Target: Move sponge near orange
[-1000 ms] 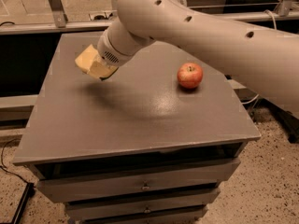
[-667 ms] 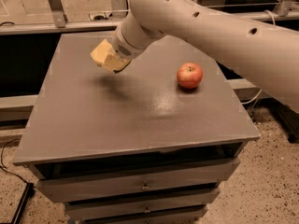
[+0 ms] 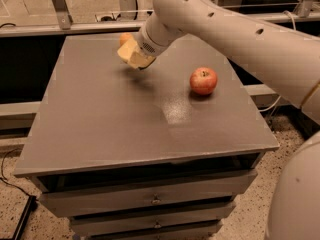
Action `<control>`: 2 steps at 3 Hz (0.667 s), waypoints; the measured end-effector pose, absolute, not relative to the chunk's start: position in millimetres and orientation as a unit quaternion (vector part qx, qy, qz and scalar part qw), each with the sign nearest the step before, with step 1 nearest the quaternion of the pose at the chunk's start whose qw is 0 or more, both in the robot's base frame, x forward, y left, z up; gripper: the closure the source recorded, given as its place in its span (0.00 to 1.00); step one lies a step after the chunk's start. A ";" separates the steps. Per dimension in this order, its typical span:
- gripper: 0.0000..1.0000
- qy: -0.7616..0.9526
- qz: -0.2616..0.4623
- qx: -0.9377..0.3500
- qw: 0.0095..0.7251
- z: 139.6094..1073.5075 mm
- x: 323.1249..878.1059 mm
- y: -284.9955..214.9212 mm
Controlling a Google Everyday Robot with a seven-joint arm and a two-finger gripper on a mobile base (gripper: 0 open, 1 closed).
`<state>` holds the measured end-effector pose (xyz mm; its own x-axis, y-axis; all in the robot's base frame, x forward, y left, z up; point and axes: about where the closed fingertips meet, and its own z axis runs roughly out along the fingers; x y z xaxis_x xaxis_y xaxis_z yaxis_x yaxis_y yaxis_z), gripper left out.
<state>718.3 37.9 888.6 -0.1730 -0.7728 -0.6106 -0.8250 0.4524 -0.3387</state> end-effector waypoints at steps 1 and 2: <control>1.00 0.774 0.035 -0.511 0.371 871.0 745.1 29.7; 1.00 0.780 0.036 -0.505 0.369 858.0 766.4 26.9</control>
Offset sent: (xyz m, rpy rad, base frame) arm 0.0752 -0.0173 -0.0425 0.0159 0.0274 -0.0628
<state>766.4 26.9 858.0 -0.2180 -0.7597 -0.6126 -0.8135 0.4882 -0.3160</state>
